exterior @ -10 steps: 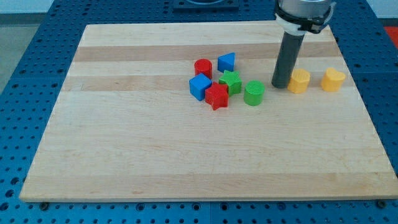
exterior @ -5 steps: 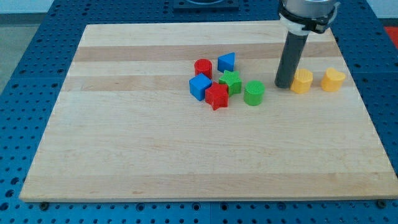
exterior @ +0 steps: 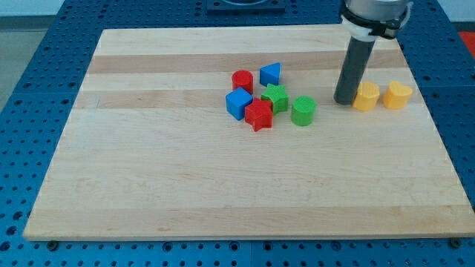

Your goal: Move hexagon towards heart

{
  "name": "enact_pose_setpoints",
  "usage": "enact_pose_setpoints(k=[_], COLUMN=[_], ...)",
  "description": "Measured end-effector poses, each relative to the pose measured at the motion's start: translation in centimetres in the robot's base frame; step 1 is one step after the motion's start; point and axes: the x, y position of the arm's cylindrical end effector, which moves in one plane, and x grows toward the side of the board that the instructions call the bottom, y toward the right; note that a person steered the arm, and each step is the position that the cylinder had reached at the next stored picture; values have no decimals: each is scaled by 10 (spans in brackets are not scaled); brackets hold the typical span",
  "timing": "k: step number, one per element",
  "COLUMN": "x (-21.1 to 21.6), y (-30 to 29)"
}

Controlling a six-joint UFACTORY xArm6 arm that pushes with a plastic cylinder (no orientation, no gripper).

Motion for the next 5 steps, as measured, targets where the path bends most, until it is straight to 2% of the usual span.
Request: enact_pose_setpoints(k=[5], x=[-4], y=[-22])
